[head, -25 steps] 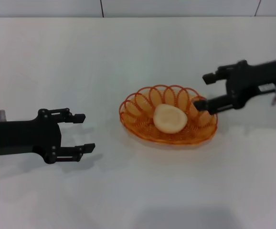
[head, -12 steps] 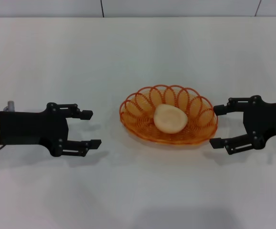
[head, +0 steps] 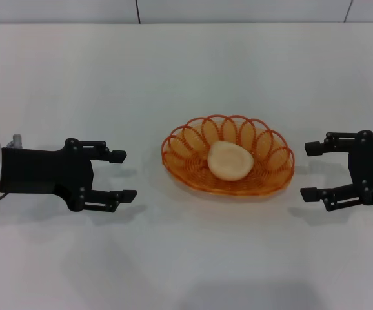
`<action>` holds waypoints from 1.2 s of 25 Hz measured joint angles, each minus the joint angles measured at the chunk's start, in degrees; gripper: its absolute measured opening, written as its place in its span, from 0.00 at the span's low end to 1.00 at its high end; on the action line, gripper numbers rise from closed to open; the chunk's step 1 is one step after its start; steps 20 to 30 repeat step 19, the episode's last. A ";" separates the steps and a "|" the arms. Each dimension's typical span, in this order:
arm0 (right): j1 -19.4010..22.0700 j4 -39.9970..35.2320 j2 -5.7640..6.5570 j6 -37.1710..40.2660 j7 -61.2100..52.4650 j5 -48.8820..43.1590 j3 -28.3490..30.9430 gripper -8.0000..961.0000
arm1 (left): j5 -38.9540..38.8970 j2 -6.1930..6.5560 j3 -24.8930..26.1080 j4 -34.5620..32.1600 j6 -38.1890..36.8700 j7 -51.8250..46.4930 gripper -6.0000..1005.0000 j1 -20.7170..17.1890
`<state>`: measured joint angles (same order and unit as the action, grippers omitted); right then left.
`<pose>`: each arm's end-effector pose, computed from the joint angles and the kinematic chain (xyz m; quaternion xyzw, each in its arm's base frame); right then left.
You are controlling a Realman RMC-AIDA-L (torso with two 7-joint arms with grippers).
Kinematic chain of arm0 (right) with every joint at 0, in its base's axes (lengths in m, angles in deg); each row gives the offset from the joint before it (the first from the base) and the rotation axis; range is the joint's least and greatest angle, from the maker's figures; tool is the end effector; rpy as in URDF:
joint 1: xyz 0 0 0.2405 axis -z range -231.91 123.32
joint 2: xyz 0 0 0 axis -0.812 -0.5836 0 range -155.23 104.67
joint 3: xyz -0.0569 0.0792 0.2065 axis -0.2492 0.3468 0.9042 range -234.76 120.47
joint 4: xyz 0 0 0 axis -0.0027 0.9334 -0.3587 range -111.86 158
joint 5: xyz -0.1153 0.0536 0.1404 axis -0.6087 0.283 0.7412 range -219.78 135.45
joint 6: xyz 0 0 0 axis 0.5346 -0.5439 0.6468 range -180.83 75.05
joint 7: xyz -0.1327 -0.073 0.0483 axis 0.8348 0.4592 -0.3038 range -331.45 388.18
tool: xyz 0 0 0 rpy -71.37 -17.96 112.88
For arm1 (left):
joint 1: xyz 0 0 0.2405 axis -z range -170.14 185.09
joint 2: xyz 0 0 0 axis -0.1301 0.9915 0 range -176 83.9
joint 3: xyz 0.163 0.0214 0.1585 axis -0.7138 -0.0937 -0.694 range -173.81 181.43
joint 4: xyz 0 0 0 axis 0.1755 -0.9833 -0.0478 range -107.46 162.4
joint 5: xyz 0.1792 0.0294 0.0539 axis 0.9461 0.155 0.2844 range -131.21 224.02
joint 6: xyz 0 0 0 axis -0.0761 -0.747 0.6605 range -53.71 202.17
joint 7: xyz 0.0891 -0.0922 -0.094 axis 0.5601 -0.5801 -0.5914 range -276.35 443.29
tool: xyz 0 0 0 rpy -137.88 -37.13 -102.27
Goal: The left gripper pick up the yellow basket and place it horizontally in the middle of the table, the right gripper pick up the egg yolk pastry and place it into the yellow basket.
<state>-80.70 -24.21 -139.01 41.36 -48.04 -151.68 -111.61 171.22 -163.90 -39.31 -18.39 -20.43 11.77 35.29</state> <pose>0.2211 0.2927 0.0235 -0.9774 0.0929 0.1700 0.0852 -0.2434 0.2850 0.0085 -0.9823 -0.1055 -0.1252 0.0907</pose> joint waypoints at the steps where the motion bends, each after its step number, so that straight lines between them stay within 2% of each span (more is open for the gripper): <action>1: 0.00 0.01 0.07 0.03 0.11 -0.10 0.03 0.91 | -0.01 0.01 -0.01 0.00 -0.10 0.00 0.76 0.01; 30: -0.26 0.62 0.37 0.04 0.36 -0.26 0.15 0.91 | -0.12 0.15 0.09 -0.37 -1.40 -0.11 0.76 0.04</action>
